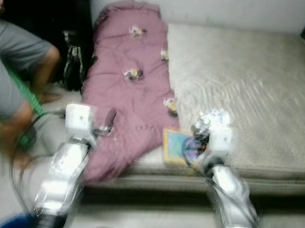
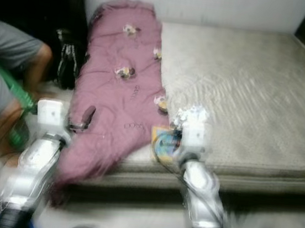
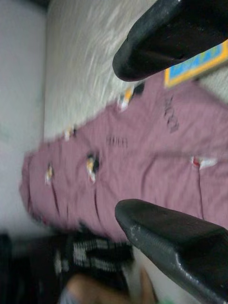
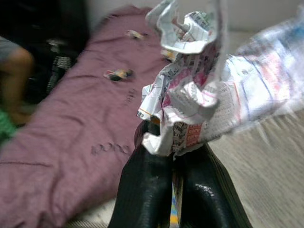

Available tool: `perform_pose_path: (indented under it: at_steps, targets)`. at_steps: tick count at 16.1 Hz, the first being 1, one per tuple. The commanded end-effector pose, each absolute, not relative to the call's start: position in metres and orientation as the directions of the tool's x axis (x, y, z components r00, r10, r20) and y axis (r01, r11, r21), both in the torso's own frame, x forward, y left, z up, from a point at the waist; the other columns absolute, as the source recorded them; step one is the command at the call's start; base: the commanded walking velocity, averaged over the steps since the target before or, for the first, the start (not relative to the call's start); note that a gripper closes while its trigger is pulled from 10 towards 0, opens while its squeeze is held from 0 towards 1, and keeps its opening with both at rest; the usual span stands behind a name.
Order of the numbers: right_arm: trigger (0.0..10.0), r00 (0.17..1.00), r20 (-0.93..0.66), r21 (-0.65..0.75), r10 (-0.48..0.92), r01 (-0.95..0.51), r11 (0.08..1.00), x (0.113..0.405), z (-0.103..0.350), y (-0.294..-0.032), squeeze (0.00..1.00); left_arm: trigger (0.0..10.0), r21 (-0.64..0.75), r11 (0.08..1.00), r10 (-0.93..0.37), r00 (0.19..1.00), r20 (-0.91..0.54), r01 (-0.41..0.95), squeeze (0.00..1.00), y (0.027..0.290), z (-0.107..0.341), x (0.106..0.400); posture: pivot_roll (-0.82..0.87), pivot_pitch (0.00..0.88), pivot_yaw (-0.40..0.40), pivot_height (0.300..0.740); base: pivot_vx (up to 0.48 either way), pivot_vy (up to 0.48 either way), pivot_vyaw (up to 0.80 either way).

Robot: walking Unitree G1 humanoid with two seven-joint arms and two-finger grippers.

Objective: Clean up the room

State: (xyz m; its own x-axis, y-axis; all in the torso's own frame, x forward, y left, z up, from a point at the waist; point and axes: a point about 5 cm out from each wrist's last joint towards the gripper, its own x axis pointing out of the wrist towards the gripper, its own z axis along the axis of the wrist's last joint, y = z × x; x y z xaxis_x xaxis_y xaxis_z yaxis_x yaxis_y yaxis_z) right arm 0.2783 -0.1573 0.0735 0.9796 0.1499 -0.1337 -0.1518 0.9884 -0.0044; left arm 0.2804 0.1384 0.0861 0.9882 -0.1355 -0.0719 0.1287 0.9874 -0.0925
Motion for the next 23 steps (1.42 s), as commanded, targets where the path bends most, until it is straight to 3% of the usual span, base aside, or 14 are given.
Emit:
perform_pose_path:
  at_steps: [1,7,23]
  targets:
    - [10.0,0.982,-0.095,0.002,0.164,-0.165,0.986,0.283,0.082,-0.151,0.0,10.0,-0.057,0.992,-0.11,0.993,-0.031,0.109,0.0,0.148,0.096,0.283,-0.03,0.0,0.001,0.74,0.0,0.0,0.0]
    - [10.0,0.969,-0.076,0.0,0.235,-0.236,0.972,0.284,0.086,-0.138,0.0,10.0,-0.029,0.993,-0.112,0.993,-0.036,0.111,0.0,0.148,0.097,0.28,-0.01,0.0,-0.006,0.74,0.0,0.0,0.74]
    - [10.0,0.971,-0.065,-0.028,0.229,-0.231,0.973,0.284,0.086,-0.142,0.0,10.0,-0.012,0.993,-0.12,0.992,-0.047,0.12,0.0,0.153,0.095,0.279,-0.02,0.0,-0.001,0.74,0.0,0.0,0.79]
